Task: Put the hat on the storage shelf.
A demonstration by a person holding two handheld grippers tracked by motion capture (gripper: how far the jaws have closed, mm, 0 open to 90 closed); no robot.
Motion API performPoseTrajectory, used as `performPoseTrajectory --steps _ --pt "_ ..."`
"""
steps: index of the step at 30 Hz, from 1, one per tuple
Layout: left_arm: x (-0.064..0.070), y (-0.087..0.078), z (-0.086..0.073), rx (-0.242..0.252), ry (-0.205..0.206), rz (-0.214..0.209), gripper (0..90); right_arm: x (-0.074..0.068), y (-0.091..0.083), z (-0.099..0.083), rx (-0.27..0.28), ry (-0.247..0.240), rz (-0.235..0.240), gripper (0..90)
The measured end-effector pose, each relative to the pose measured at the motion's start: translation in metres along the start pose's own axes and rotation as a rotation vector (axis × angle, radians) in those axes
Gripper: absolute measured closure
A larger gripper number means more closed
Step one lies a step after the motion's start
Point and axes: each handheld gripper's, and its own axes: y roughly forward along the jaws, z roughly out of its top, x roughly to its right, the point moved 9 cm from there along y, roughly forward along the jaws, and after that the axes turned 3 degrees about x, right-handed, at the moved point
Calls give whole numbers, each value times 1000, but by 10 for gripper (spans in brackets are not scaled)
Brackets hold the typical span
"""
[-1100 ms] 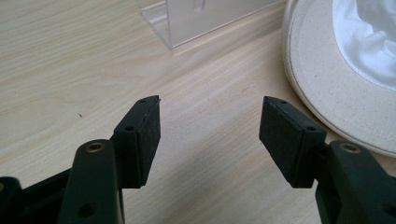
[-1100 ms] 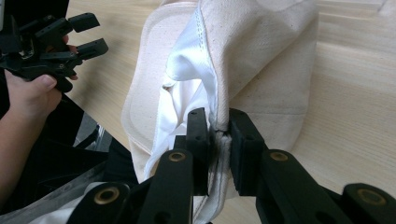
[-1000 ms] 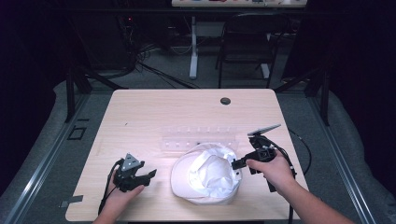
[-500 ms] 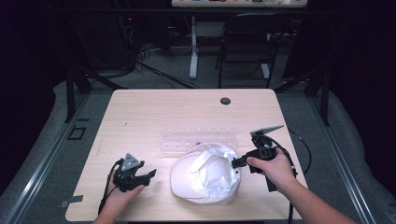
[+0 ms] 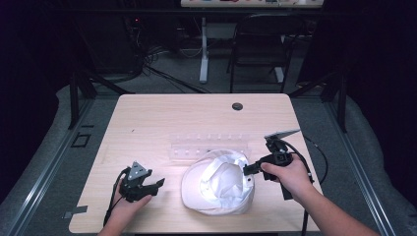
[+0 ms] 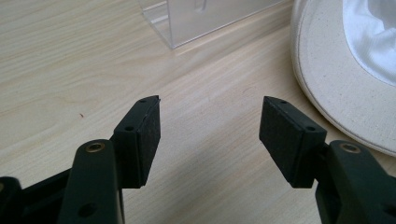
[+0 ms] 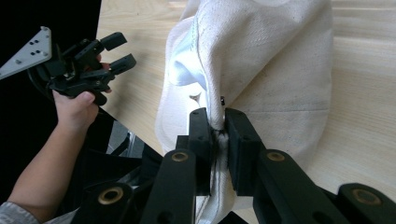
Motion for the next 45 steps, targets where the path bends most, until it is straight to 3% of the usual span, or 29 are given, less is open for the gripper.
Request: performPoseTrajectory --steps 6,19,37,45 --pt "0 0 0 3 -4 1 390 -6 -4 0 -10 7 27 819" --pt "0 0 0 1 -4 1 390 -22 -14 8 27 34 93 820" --pt "0 -8 8 68 -40 10 422 -28 -20 13 42 34 129 819" --pt "0 -7 7 57 -54 -3 449 -31 -23 18 62 43 141 819"
